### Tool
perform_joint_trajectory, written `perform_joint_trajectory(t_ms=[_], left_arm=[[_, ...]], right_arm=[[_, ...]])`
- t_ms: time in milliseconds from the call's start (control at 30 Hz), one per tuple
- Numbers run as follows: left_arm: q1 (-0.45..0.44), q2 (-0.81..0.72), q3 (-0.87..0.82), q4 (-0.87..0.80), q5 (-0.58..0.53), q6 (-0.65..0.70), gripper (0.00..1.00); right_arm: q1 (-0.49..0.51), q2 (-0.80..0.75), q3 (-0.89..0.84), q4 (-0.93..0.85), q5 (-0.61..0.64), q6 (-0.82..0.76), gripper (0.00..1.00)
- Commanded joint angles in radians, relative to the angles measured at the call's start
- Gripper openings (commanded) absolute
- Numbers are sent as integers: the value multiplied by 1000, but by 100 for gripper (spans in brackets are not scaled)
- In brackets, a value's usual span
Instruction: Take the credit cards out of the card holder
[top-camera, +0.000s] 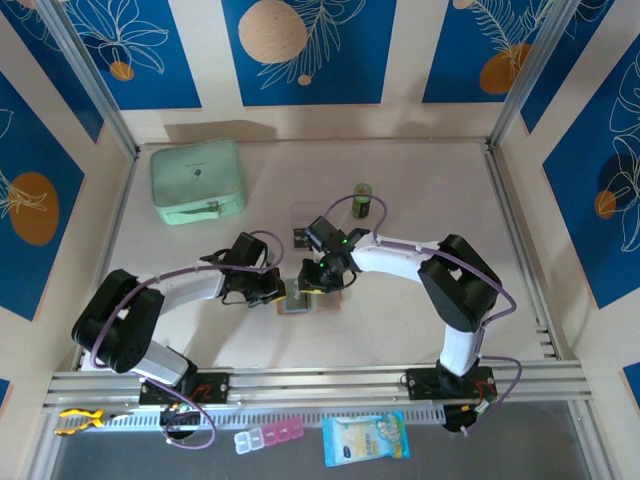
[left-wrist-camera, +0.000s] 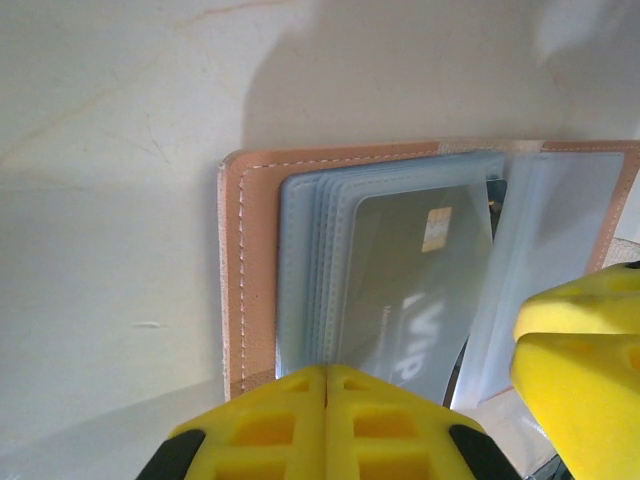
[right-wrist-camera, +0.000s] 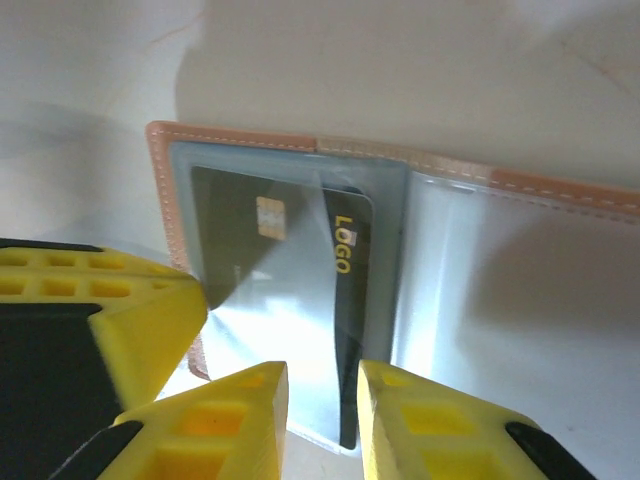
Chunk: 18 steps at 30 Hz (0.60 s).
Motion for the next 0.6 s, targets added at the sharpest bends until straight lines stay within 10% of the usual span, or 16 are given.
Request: perform_joint_trajectory(t_ms=[0, 567], left_arm=[[9, 10, 15, -35, -13, 18, 3], [8, 15, 16, -35, -13, 18, 3]], right_arm=[[-14, -17, -27, 43, -60, -10, 25], [-21, 59, -25, 70, -108, -10, 25]])
